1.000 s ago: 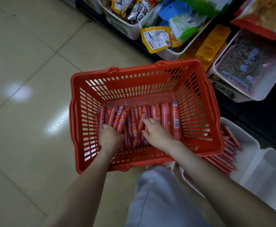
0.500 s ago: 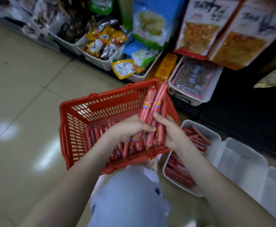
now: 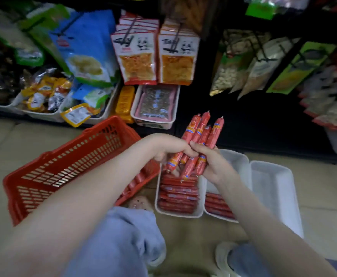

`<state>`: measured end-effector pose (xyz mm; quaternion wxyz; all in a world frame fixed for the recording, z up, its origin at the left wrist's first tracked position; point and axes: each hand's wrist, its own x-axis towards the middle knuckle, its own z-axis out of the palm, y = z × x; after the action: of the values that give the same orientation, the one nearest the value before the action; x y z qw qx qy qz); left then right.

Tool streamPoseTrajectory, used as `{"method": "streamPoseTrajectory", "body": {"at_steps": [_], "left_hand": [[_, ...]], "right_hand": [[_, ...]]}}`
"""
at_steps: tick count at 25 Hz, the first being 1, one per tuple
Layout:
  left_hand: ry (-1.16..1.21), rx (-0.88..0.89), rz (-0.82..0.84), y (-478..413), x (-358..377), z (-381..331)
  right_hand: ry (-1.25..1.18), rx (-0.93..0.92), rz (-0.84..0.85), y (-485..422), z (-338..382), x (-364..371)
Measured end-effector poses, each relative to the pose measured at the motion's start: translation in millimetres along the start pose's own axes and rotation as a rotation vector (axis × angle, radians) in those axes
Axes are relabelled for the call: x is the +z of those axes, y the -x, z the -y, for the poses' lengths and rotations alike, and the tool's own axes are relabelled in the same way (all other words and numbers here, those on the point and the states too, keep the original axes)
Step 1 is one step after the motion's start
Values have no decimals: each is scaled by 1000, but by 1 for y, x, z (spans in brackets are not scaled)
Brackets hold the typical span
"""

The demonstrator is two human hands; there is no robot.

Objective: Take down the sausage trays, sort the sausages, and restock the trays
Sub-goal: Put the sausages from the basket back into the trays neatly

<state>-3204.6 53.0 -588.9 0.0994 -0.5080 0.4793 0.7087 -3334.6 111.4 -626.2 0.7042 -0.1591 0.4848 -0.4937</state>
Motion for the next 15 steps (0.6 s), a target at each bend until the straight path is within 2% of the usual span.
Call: {"method": "streamPoseTrajectory", "body": {"at_steps": [5,8,11,13,15], "left_hand": [[96,65,-147,-89,88,-5],[147,16,-351,-140,119,27],[230,8,-540,-177,120,59],[311,-7,-659,-200,113,74],[333,-2,-717,-220,105,88]], "right_hand": [[83,-43,-253,0,8,-115],[241,-31,-437,-15,-14,-187],[845,-19,-490,-48,-42,-245],[1338,-31,-337,-79,-60,-269],[1698,-2,-135,-107,-78,-285]]}}
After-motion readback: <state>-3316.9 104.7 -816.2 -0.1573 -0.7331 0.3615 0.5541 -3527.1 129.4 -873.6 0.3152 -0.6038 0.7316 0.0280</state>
